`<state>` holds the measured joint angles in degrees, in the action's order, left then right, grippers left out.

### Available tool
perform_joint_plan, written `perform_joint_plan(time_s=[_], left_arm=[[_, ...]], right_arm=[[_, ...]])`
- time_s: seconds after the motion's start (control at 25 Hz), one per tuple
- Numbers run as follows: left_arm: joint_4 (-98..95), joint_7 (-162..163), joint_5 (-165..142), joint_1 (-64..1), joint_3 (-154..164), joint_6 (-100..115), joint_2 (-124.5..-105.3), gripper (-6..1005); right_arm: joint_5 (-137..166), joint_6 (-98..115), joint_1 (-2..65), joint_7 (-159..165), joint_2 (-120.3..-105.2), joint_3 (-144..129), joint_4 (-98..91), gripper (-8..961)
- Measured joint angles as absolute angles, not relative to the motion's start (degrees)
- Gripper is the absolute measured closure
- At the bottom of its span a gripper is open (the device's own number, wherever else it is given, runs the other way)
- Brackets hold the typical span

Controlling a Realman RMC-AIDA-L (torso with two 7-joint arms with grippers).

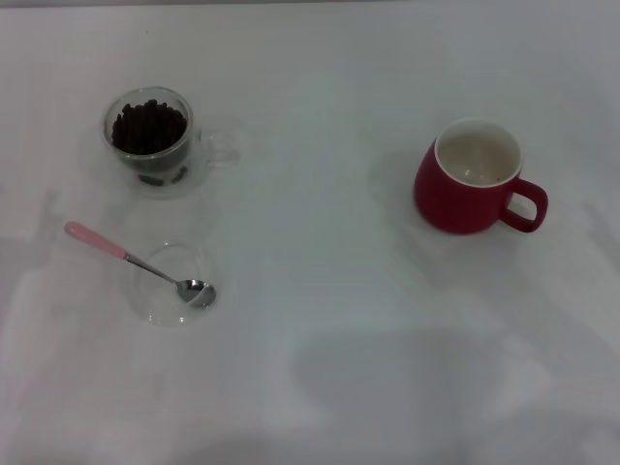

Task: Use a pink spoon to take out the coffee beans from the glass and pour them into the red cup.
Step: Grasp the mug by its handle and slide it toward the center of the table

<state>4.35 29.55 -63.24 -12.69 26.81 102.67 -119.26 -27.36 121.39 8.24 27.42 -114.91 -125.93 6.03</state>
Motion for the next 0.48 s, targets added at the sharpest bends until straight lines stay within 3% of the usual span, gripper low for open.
perform_joint_plan(time_s=[0.48], left_arm=[[4.13, 29.17, -63.47, -12.23, 26.81, 102.65, -119.11, 269]], right_arm=[[-13.63, 100.81, 10.47, 25.16, -115.11, -126.03, 3.6, 155]])
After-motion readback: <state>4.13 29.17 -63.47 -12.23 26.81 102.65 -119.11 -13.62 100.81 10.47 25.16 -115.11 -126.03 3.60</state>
